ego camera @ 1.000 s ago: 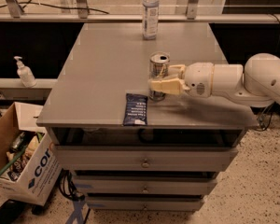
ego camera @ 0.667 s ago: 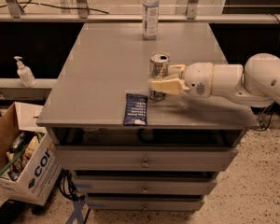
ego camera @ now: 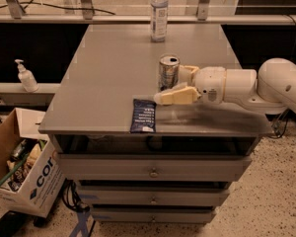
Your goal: Move redbull can near rxbar blueberry
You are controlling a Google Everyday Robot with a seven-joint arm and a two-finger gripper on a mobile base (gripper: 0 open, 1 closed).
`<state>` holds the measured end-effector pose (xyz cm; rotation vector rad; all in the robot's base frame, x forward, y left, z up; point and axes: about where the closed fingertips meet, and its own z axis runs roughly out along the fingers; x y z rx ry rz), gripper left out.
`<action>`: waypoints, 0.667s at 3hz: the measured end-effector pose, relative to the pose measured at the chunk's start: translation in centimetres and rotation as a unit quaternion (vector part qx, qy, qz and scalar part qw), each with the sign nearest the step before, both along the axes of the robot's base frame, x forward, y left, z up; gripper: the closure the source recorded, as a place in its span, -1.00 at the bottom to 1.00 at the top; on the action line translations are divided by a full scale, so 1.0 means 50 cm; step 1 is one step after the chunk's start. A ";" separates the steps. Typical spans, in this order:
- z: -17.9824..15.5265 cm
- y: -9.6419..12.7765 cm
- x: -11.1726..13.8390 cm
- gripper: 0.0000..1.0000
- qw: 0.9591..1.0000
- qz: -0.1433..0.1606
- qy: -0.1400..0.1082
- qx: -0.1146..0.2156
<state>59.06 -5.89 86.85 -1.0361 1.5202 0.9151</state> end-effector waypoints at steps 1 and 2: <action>0.005 -0.014 -0.007 -1.00 1.000 0.013 -0.017 0.004; -0.006 -0.054 -0.011 -1.00 0.999 0.014 -0.030 -0.002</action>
Offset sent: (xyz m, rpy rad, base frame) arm -0.0082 -0.0580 -0.0099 -0.0204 -0.0918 0.0196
